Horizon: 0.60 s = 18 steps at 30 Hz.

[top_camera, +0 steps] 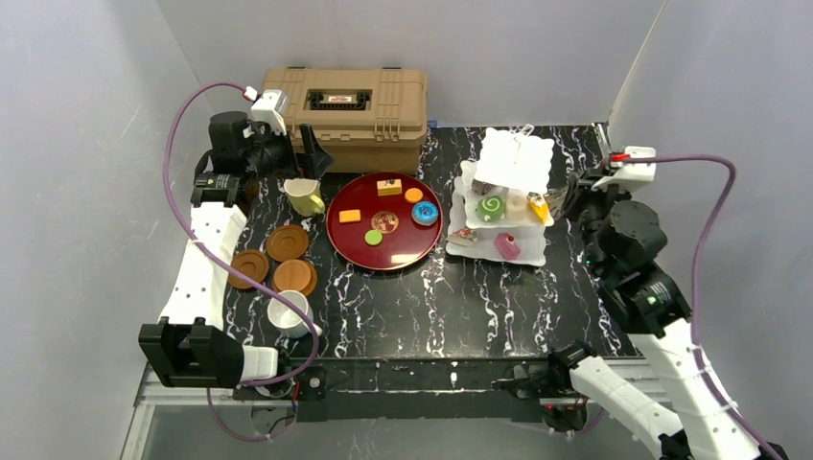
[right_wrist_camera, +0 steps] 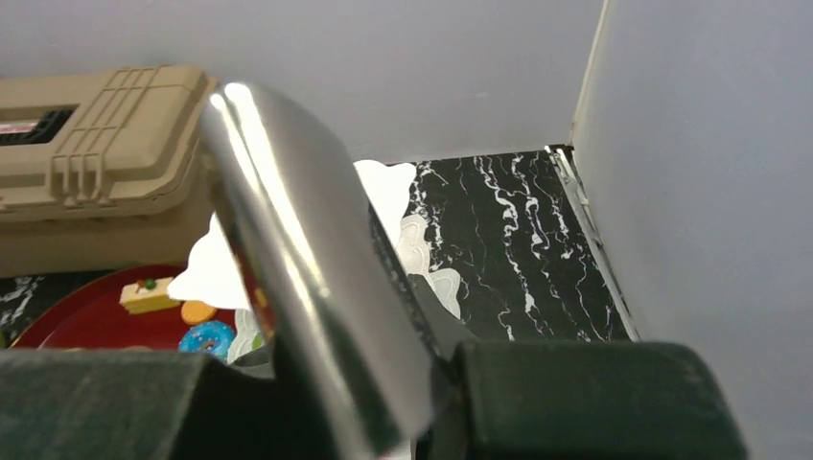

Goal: Serve the afternoon tea
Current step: Pick up the desert from the tray.

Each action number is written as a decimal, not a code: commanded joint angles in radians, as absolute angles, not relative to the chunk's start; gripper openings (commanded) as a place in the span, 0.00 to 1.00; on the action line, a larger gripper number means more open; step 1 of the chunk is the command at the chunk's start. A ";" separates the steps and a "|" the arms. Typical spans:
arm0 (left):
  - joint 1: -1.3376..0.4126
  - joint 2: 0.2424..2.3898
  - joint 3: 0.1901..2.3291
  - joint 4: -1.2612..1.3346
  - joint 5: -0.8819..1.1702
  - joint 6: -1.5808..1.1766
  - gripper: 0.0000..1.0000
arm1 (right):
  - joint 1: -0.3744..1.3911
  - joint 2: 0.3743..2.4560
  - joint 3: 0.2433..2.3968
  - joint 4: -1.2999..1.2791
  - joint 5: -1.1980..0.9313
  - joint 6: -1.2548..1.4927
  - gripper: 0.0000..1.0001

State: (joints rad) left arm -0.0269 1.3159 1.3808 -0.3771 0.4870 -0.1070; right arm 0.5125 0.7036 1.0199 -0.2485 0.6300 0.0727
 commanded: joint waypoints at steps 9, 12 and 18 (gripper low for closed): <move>-0.020 1.267 1.365 -0.409 0.501 -0.091 0.98 | 0.512 0.744 1.118 -0.351 0.085 0.161 0.21; -0.019 1.267 1.360 -0.418 0.497 -0.088 0.98 | 0.512 0.787 1.102 -0.291 0.065 0.184 0.20; -0.020 1.266 1.362 -0.423 0.504 -0.073 0.98 | 0.512 0.750 1.103 -0.330 0.250 0.150 0.20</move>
